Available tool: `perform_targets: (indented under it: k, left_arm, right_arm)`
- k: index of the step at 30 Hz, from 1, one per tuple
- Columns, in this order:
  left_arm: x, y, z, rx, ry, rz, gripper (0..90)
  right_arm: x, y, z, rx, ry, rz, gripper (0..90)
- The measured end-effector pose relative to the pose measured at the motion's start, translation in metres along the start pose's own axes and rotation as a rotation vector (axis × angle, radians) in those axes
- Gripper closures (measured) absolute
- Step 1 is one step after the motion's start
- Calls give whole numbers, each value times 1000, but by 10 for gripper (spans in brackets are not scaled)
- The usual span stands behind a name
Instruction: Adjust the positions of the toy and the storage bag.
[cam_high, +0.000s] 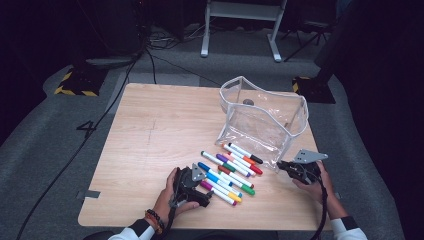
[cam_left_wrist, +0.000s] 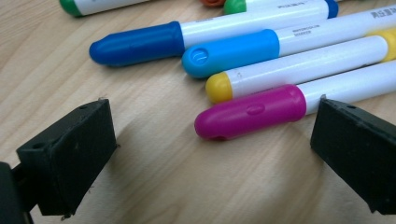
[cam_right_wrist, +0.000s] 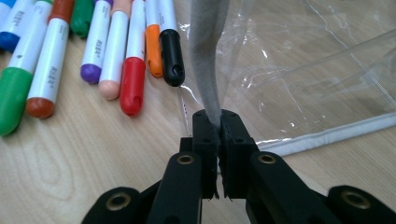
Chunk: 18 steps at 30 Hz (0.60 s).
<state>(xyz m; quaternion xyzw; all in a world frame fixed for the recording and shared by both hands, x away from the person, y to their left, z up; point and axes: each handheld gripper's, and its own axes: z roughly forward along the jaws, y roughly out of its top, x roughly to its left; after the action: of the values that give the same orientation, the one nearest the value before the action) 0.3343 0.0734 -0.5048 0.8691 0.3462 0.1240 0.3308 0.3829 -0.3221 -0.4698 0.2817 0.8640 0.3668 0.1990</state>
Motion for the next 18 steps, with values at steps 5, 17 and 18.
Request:
perform_targets:
  k: [5, 17, 18]
  left_arm:
    - [10, 0, -1, 0, 20, -20, 4]
    - [32, 4, 3, -3, 34, -37, 5]
    - [34, 3, 2, -1, 33, -39, 5]
  right_arm:
    - [6, -2, -2, -6, -7, 1, 859]
    - [26, 0, -4, -8, 30, -1, 811]
    - [27, 0, -4, -9, 31, -2, 814]
